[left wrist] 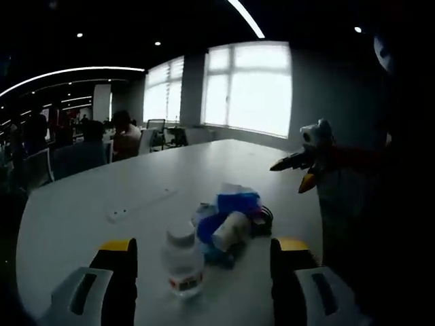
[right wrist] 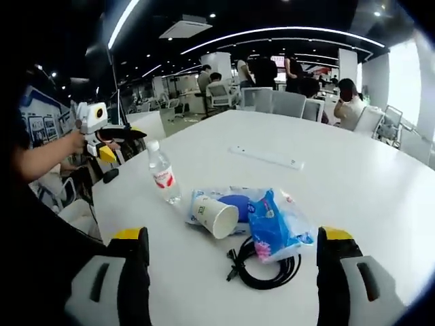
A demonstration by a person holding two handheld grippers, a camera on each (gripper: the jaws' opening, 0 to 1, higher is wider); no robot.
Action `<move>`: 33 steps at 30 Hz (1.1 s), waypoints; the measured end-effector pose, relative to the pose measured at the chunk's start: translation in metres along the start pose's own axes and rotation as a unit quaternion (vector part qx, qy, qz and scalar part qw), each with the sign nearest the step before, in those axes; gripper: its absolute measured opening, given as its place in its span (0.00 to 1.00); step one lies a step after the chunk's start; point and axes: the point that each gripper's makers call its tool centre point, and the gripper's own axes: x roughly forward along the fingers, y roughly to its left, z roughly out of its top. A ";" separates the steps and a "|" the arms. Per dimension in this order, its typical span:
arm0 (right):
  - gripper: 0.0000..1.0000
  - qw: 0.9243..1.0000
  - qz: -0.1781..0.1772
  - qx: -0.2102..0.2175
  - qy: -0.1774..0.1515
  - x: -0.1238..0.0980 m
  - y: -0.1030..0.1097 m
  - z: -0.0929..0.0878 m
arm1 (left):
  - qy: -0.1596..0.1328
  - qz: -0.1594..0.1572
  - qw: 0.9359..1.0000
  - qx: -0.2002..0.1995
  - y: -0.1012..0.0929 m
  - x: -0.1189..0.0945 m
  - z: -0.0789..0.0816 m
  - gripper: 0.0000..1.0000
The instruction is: Arrange the tabletop items into an orderly group along one side of the table until the central work area is clear of visible clutter.
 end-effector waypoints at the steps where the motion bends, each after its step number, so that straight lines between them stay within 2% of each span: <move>1: 0.99 1.000 0.000 0.000 0.000 -0.001 0.000 -0.001 | 0.000 -0.007 1.000 0.007 -0.002 0.004 0.002 0.76; 4: 0.99 1.000 -0.004 0.007 0.002 -0.003 -0.005 -0.008 | -0.002 -0.026 1.000 0.013 -0.002 0.013 0.009 0.69; 9: 0.99 1.000 -0.009 0.016 0.004 -0.006 -0.007 -0.016 | -0.004 -0.035 0.999 0.020 0.007 0.023 0.014 0.58; 12: 0.99 1.000 -0.013 0.022 0.008 -0.007 -0.009 -0.020 | 0.004 -0.045 0.999 0.028 0.009 0.028 0.011 0.51; 16: 0.99 1.000 -0.015 0.024 0.010 -0.007 -0.011 -0.022 | 0.029 -0.055 0.997 0.040 0.013 0.035 0.000 0.41; 19: 0.98 0.999 -0.016 0.027 0.012 -0.006 -0.014 -0.025 | 0.040 -0.057 0.997 0.042 0.015 0.039 -0.006 0.38; 22: 0.98 0.999 -0.018 0.029 0.016 -0.005 -0.016 -0.028 | 0.034 -0.063 0.997 0.041 0.015 0.042 -0.003 0.34; 28: 0.97 0.999 -0.022 0.032 0.020 -0.003 -0.022 -0.030 | 0.029 -0.097 0.994 0.045 0.008 0.047 -0.002 0.27; 33: 0.96 0.999 -0.022 0.032 0.021 0.000 -0.023 -0.031 | 0.034 -0.099 0.993 0.049 0.009 0.050 -0.005 0.22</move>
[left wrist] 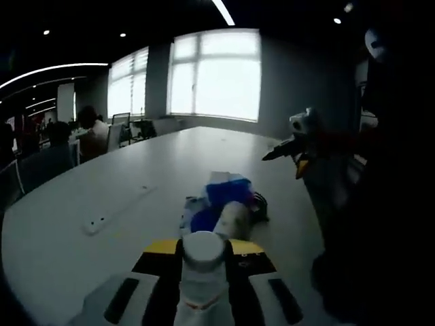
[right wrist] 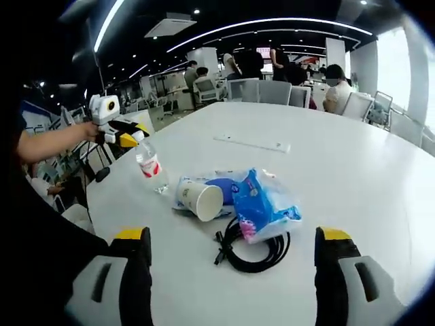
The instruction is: Arrange the tabletop items into an orderly group along one side of the table until the central work area is clear of visible clutter.
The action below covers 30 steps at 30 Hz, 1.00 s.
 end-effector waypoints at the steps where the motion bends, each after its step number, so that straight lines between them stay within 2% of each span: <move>1: 0.96 1.000 0.000 0.000 0.002 0.001 0.000 -0.001 | 0.000 -0.002 1.000 0.002 -0.001 0.000 0.000 0.22; 8: 0.95 1.000 0.000 0.002 0.008 0.003 -0.003 -0.006 | 0.000 0.003 1.000 0.024 -0.004 0.001 0.002 0.21; 19: 0.95 1.000 0.003 0.003 0.011 0.007 -0.006 -0.008 | 0.003 0.021 1.000 0.000 0.003 -0.003 -0.002 0.20; 25: 0.95 1.000 0.003 0.006 0.004 0.006 -0.008 -0.005 | 0.001 0.042 0.998 -0.038 0.010 -0.005 -0.003 0.19; 30: 0.95 1.000 0.004 0.005 -0.003 0.006 -0.007 0.000 | 0.000 0.059 0.997 -0.045 0.012 -0.008 0.000 0.19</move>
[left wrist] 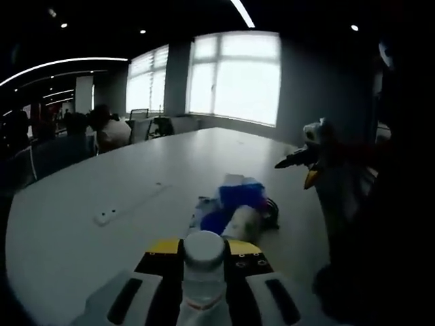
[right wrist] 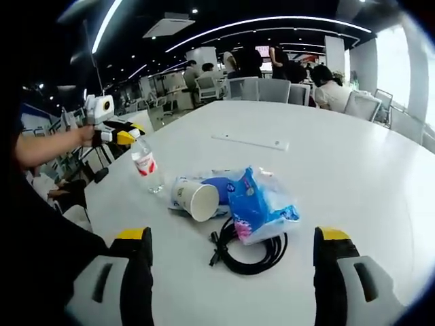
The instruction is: Arrange the tabletop items into an orderly group along one side of the table until the central work area is clear of visible clutter.
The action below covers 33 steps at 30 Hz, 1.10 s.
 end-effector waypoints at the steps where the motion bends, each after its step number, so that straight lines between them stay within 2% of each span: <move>1: 0.95 1.000 0.000 0.000 0.000 0.000 0.000 0.000 | -0.002 0.006 1.000 -0.005 0.001 -0.001 0.001 0.19; 5: 0.95 1.000 0.005 0.000 0.001 0.002 0.002 -0.001 | -0.014 0.051 0.998 -0.041 0.014 -0.006 0.007 0.19; 9: 0.95 1.000 0.008 0.000 0.003 0.003 0.001 -0.002 | 0.001 0.086 0.996 -0.026 0.020 -0.006 0.005 0.19; 10: 0.95 1.000 0.008 0.000 0.002 0.003 0.001 -0.002 | -0.003 0.098 0.994 -0.042 0.024 -0.007 0.005 0.19; 12: 0.95 1.000 0.008 0.001 0.003 0.004 0.000 -0.002 | 0.000 0.104 0.994 -0.042 0.027 -0.005 0.006 0.19; 16: 0.95 1.000 0.008 0.002 0.003 0.005 -0.002 -0.002 | 0.002 0.134 0.989 -0.068 0.032 -0.008 0.006 0.19; 22: 0.95 1.000 0.005 0.005 0.000 0.006 -0.005 0.001 | 0.008 0.207 0.972 -0.109 0.053 -0.017 -0.003 0.19; 24: 0.95 1.000 0.003 0.005 -0.001 0.007 -0.007 0.001 | 0.006 0.219 0.970 -0.107 0.057 -0.017 -0.003 0.19; 25: 0.95 1.000 0.003 0.006 -0.001 0.007 -0.008 0.001 | 0.010 0.235 0.965 -0.114 0.060 -0.018 -0.005 0.19; 28: 0.94 1.000 0.001 0.005 -0.001 0.008 -0.010 0.003 | 0.010 0.257 0.960 -0.114 0.067 -0.022 -0.005 0.19; 31: 0.94 1.000 0.001 0.005 -0.004 0.009 -0.011 0.005 | 0.002 0.289 0.948 -0.131 0.079 -0.030 -0.006 0.19; 33: 0.94 1.000 0.001 0.006 -0.004 0.010 -0.011 0.006 | 0.002 0.295 0.946 -0.134 0.079 -0.032 -0.006 0.19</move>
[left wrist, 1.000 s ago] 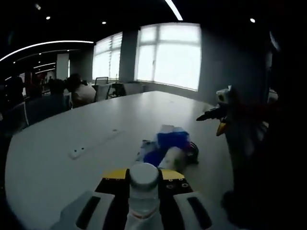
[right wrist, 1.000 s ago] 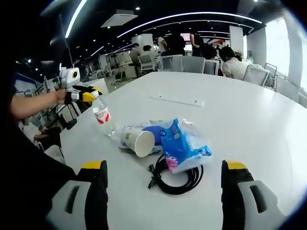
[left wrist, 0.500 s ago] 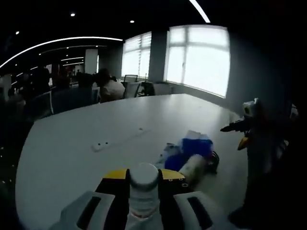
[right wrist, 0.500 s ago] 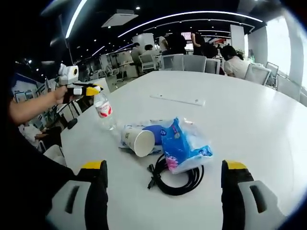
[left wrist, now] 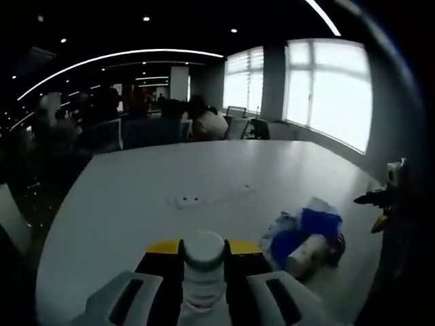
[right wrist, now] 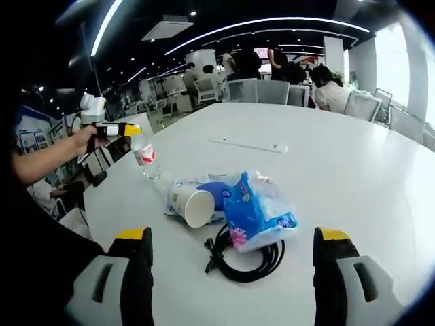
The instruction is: Arrange the tabletop items into an orderly group along one side of the table until the central work area is clear of visible clutter.
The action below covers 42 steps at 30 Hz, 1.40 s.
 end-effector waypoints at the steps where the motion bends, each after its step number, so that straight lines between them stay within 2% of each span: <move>1: 0.94 1.000 0.000 0.000 0.001 0.001 0.001 0.000 | 0.000 0.008 1.000 -0.005 0.005 0.000 -0.001 0.19; 13: 0.93 1.000 0.004 -0.001 0.003 0.006 0.000 0.001 | 0.011 0.059 0.998 -0.031 0.017 0.001 -0.008 0.19; 18: 0.93 1.000 0.005 -0.001 0.007 0.006 -0.001 -0.002 | 0.019 0.090 0.995 -0.046 0.025 0.000 -0.013 0.19; 19: 0.93 1.000 0.006 -0.001 0.006 0.006 -0.001 -0.002 | 0.027 0.096 0.993 -0.060 0.027 -0.001 -0.016 0.19; 20: 0.93 1.000 0.006 0.000 0.005 0.006 -0.001 -0.002 | 0.018 0.102 0.992 -0.065 0.030 -0.002 -0.013 0.19; 23: 0.93 1.000 0.007 -0.001 0.006 0.007 0.000 -0.002 | 0.019 0.101 0.992 -0.070 0.028 -0.003 -0.013 0.19; 29: 0.93 1.000 0.010 -0.002 0.007 0.008 0.001 -0.002 | 0.019 0.109 0.993 -0.052 0.024 -0.006 -0.014 0.19; 42: 0.92 1.000 0.016 -0.007 0.007 0.011 0.007 0.001 | 0.002 0.107 0.993 -0.044 0.019 -0.007 -0.013 0.21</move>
